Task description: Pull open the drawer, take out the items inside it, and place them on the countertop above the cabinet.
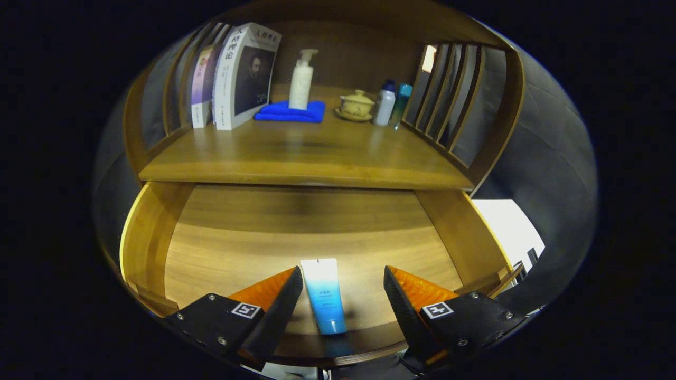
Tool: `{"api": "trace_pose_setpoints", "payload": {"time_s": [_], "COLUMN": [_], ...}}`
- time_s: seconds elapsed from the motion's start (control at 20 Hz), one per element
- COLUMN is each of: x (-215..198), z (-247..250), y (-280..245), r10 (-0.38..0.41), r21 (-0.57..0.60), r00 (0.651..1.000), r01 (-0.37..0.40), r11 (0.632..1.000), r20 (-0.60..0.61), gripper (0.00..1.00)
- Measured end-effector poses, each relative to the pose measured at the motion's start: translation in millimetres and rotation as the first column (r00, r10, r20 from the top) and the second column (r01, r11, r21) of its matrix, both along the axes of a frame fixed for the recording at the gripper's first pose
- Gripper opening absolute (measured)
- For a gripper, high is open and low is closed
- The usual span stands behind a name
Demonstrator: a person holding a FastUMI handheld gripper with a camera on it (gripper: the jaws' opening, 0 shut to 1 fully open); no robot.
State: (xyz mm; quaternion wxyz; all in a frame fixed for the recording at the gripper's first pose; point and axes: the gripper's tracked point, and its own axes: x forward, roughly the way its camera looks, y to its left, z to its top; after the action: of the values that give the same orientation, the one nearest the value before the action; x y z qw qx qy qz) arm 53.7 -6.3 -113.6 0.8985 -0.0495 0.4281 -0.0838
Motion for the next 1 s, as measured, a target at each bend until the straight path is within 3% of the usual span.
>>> {"api": "trace_pose_setpoints", "payload": {"time_s": [0.5, 0.7, 1.0], "x": [6, -2, -22], "z": [-37, -51, -73], "y": [-3, -7, 4], "r10": [-0.049, -0.092, -0.078], "r21": [0.048, 0.057, 0.088], "r00": [0.971, 0.940, 0.884], "r01": [0.062, 0.116, 0.132], "r11": [0.997, 0.992, 0.987], "r20": [-0.233, -0.329, -0.460], "gripper": [0.95, 0.95, 0.93]}}
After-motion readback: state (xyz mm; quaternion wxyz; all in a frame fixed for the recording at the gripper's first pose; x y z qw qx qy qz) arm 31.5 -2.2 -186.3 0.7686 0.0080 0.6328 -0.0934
